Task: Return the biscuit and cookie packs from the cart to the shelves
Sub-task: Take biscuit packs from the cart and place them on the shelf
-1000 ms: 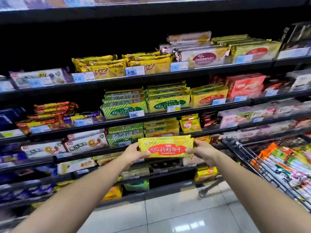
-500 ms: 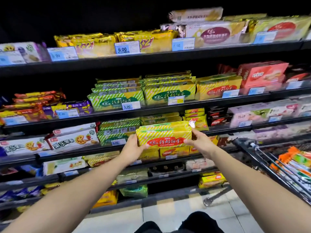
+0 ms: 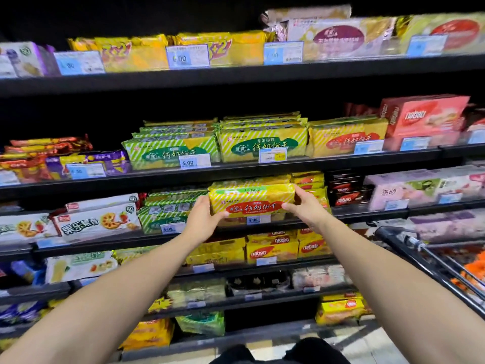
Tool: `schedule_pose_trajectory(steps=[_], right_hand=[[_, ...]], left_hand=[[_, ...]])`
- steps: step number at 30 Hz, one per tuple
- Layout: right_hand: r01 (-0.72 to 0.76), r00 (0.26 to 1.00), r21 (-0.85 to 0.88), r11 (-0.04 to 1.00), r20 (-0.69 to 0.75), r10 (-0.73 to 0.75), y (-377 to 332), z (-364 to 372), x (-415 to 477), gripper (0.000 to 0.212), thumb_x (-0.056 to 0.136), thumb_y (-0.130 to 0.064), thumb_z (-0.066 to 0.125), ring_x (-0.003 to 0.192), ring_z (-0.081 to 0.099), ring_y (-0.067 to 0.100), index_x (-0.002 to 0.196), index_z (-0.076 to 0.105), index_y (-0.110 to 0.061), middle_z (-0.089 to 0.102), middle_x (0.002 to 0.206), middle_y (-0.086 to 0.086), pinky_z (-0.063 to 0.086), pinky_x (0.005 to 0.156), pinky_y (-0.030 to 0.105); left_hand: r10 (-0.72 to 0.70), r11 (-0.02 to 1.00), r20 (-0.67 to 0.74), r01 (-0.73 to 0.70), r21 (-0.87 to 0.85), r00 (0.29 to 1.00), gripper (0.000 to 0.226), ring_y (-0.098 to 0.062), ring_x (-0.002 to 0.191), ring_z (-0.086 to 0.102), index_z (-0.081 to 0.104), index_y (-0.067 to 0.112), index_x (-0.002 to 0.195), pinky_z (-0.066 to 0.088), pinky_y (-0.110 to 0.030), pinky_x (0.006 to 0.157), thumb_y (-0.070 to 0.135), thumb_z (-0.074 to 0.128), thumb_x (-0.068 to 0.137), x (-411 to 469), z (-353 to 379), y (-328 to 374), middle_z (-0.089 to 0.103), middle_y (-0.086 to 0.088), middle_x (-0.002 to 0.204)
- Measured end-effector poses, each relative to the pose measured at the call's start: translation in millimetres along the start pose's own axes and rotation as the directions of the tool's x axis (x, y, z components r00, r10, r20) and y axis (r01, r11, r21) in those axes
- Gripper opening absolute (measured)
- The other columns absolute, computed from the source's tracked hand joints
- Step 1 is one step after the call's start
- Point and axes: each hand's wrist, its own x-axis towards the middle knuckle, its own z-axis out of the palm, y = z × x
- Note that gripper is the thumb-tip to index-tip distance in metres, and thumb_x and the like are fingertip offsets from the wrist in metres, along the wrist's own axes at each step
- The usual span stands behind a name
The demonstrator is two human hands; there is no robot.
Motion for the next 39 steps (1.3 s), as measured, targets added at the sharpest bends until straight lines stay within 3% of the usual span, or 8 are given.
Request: schedule_pose_trajectory(steps=[7,11,17,19,22,25,29,39], right_hand=[[-0.067,0.989,-0.125,0.990,-0.138,0.050,-0.7,11.3,38.5,0.059,0.092,-0.026,0.073,0.128,0.053,0.023,0.143,0.049,-0.009,0.057,0.140,0.007,0.043,0.093,0.033],[-0.113,0.988,-0.189,0.975,-0.125,0.090,8.6,22.7,42.0,0.061,0.093,-0.031,0.070,0.132,0.051,0.030,0.145,0.047,-0.007,0.055,0.142,0.008,0.046,0.102,0.039],[-0.143,0.980,-0.186,0.972,-0.164,0.113,-3.6,13.0,51.5,0.049,0.097,-0.026,0.066,0.110,0.058,0.026,0.138,0.051,-0.005,0.063,0.121,0.008,0.043,0.087,0.032],[-0.188,0.976,-0.245,0.951,-0.156,0.153,-3.3,9.5,53.7,0.050,0.099,-0.025,0.063,0.103,0.059,0.027,0.140,0.048,-0.002,0.062,0.117,0.011,0.042,0.084,0.032],[-0.221,0.970,-0.376,0.900,-0.182,0.162,3.2,13.3,52.3,0.047,0.101,-0.022,0.058,0.125,0.055,0.036,0.141,0.047,0.002,0.057,0.138,0.018,0.044,0.096,0.036],[-0.229,0.956,-0.424,0.876,-0.269,0.120,3.9,19.1,45.6,0.046,0.100,-0.024,0.060,0.125,0.056,0.036,0.138,0.051,0.000,0.060,0.136,0.018,0.047,0.101,0.042],[-0.268,0.923,-0.436,0.859,-0.371,0.100,-5.5,20.8,35.6,0.044,0.099,-0.029,0.062,0.122,0.058,0.036,0.133,0.057,-0.002,0.063,0.132,0.017,0.048,0.100,0.045],[-0.237,0.971,-0.504,0.831,-0.117,0.206,-38.7,13.1,8.6,0.045,0.101,-0.034,0.056,0.122,0.059,0.031,0.141,0.055,-0.013,0.065,0.133,0.011,0.047,0.101,0.037]], left_hand=[[-0.129,0.991,0.003,0.129,0.038,0.992,0.041,-0.024,0.080,0.056,0.055,0.010,0.092,0.037,-0.034,0.061,0.045,0.075,0.086,39.6,-0.1,-5.0,0.058,-0.005,0.088],[-0.202,0.978,0.068,0.198,0.069,0.977,0.039,-0.029,0.080,0.057,0.055,0.009,0.087,0.043,-0.037,0.067,0.043,0.073,0.089,43.6,9.3,-13.1,0.058,-0.006,0.080],[-0.245,0.968,0.044,0.242,0.062,0.969,0.041,-0.029,0.075,0.057,0.050,0.014,0.077,0.045,-0.037,0.065,0.046,0.073,0.089,49.9,18.2,0.0,0.055,-0.002,0.070],[-0.273,0.957,0.060,0.265,0.117,0.960,0.043,-0.031,0.082,0.057,0.047,0.018,0.075,0.049,-0.041,0.079,0.052,0.070,0.089,50.9,22.0,3.0,0.053,0.001,0.070],[-0.311,0.936,0.078,0.290,0.201,0.947,0.047,-0.033,0.091,0.059,0.044,0.021,0.073,0.048,-0.048,0.094,0.060,0.065,0.088,47.1,25.3,2.7,0.051,0.003,0.072],[-0.327,0.915,0.013,0.313,0.255,0.945,0.049,-0.035,0.100,0.060,0.050,0.018,0.081,0.044,-0.049,0.098,0.065,0.063,0.087,40.7,23.0,2.6,0.062,-0.004,0.088],[-0.355,0.879,-0.102,0.368,0.304,0.930,0.063,-0.038,0.119,0.053,0.058,0.008,0.118,0.041,-0.050,0.102,0.063,0.064,0.087,35.4,18.9,12.3,0.062,-0.017,0.121],[-0.444,0.893,0.074,0.433,0.124,0.893,0.045,-0.036,0.113,0.060,0.053,0.009,0.121,0.050,-0.042,0.091,0.044,0.065,0.095,10.8,-3.4,43.0,0.063,-0.015,0.121]])
